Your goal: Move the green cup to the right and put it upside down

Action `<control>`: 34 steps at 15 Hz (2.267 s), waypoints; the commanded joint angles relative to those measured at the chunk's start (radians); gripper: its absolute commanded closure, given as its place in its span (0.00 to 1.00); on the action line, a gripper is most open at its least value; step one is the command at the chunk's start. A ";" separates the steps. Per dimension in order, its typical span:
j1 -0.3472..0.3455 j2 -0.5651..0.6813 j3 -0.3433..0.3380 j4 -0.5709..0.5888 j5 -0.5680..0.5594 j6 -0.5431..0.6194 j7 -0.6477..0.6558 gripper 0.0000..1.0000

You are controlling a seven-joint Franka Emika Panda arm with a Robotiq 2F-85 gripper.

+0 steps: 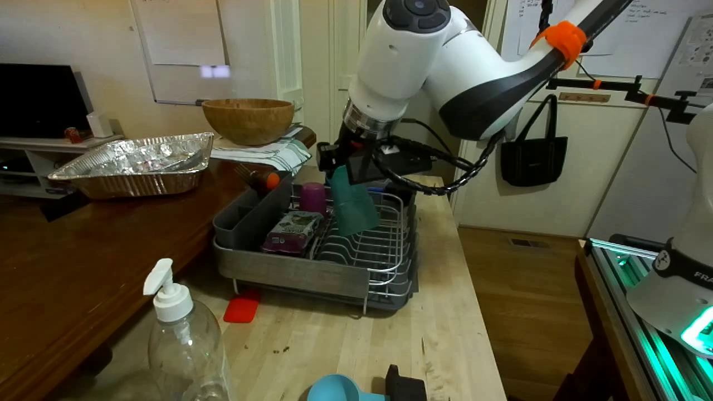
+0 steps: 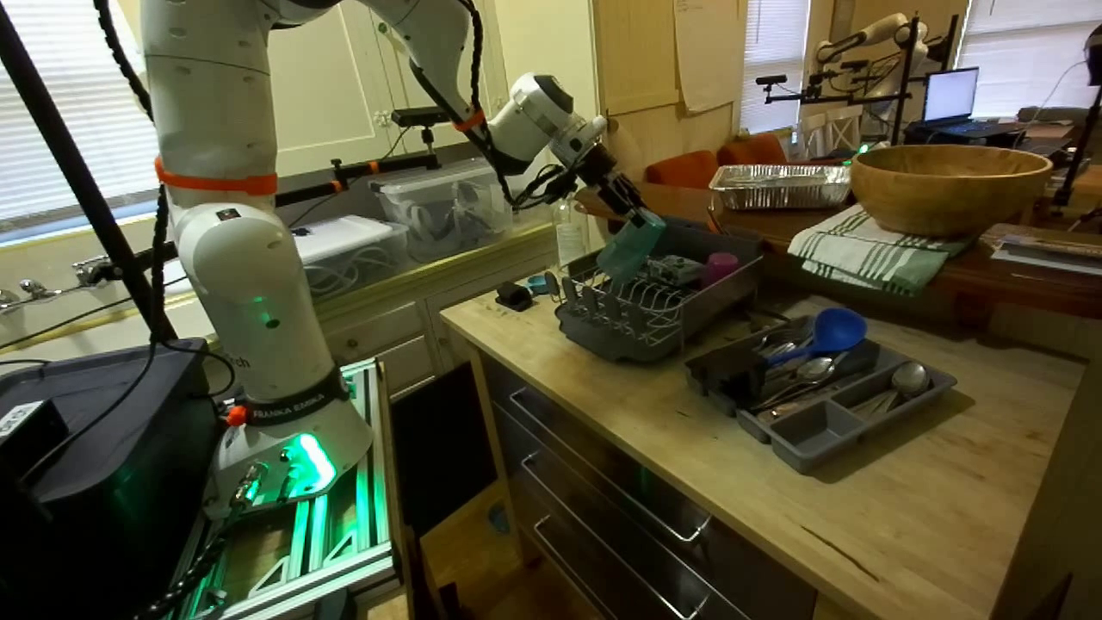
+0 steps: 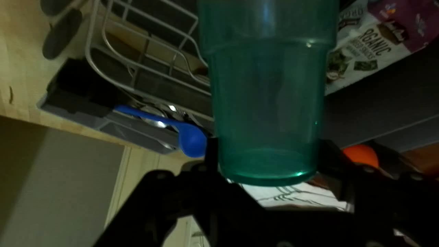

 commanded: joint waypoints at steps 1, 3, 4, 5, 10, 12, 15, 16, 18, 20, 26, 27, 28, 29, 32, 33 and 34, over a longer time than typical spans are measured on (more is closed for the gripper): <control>-0.011 -0.044 0.042 -0.064 -0.251 -0.010 0.080 0.53; -0.029 -0.059 0.076 -0.091 -0.163 -0.015 0.270 0.53; -0.029 -0.071 0.088 -0.107 -0.168 -0.018 0.338 0.53; -0.028 -0.081 0.099 -0.120 -0.170 -0.022 0.400 0.53; -0.064 -0.154 0.133 -0.209 -0.212 0.154 0.560 0.53; -0.047 -0.173 0.140 -0.218 -0.361 0.028 0.532 0.53; -0.066 -0.184 0.143 -0.232 -0.578 0.016 0.566 0.53; -0.067 -0.192 0.148 -0.232 -0.625 -0.031 0.709 0.53; -0.078 -0.193 0.154 -0.232 -0.618 -0.072 0.806 0.53; -0.087 -0.167 0.158 -0.204 -0.578 -0.050 0.721 0.28; -0.085 -0.114 0.168 -0.188 -0.628 -0.103 0.765 0.53; -0.086 -0.091 0.168 -0.180 -0.641 -0.131 0.769 0.53; -0.087 -0.074 0.166 -0.174 -0.649 -0.156 0.766 0.53; -0.090 -0.053 0.163 -0.166 -0.662 -0.186 0.765 0.53; -0.104 -0.006 0.155 -0.142 -0.683 -0.270 0.753 0.53; -0.112 0.007 0.153 -0.132 -0.682 -0.287 0.745 0.53; -0.118 0.026 0.151 -0.119 -0.679 -0.300 0.741 0.53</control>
